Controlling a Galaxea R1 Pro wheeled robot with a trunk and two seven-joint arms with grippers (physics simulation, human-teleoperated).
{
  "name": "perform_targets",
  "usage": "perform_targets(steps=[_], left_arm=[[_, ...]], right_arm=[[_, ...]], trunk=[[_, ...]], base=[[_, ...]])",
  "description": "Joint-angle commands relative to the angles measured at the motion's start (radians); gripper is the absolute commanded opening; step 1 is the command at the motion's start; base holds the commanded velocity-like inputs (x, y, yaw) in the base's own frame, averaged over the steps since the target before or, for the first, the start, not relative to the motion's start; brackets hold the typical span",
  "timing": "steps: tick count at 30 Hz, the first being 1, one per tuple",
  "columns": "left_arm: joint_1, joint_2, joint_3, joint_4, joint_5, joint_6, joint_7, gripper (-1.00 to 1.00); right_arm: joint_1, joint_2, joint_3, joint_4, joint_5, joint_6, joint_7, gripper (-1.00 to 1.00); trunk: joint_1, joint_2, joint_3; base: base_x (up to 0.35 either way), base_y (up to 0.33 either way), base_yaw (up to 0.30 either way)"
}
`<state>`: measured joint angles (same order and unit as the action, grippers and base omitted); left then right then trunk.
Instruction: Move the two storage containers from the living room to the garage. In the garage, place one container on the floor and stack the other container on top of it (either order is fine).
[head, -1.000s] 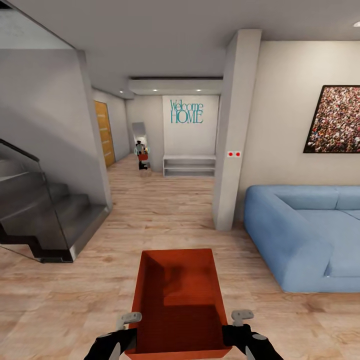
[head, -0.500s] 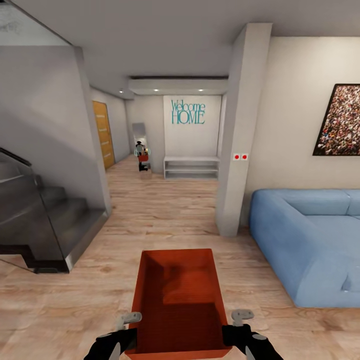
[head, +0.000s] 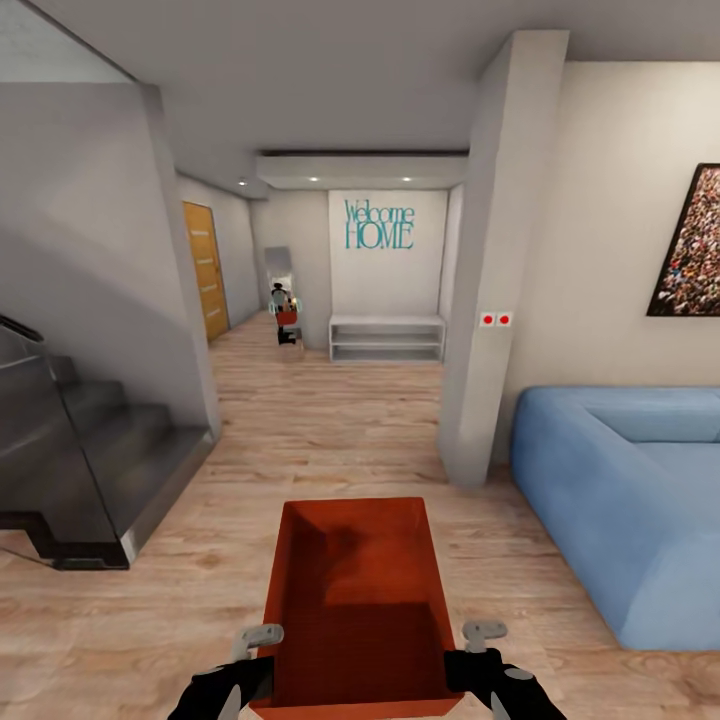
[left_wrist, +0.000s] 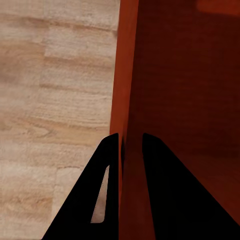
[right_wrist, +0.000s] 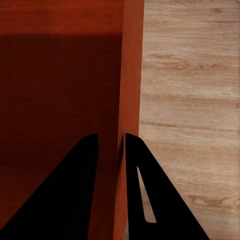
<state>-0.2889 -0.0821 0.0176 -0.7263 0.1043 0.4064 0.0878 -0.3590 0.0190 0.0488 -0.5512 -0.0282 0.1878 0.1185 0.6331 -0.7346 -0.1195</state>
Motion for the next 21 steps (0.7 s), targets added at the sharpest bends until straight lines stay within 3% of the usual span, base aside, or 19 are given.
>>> perform_targets(steps=[1,21], left_arm=[[-0.001,0.009,0.005,-0.004,-0.025,-0.027,0.012,-1.00],[-0.001,0.009,0.005,-0.004,-0.025,-0.027,0.012,-1.00]], right_arm=[[0.000,-0.004,0.003,0.001,0.010,0.005,-0.003,-1.00],[0.000,-0.004,0.003,0.001,0.010,0.005,-0.003,-1.00]], trunk=[[0.001,-0.001,-0.002],[0.001,-0.001,-0.002]], base=[[0.327,0.097,0.000],[0.327,0.097,0.000]])
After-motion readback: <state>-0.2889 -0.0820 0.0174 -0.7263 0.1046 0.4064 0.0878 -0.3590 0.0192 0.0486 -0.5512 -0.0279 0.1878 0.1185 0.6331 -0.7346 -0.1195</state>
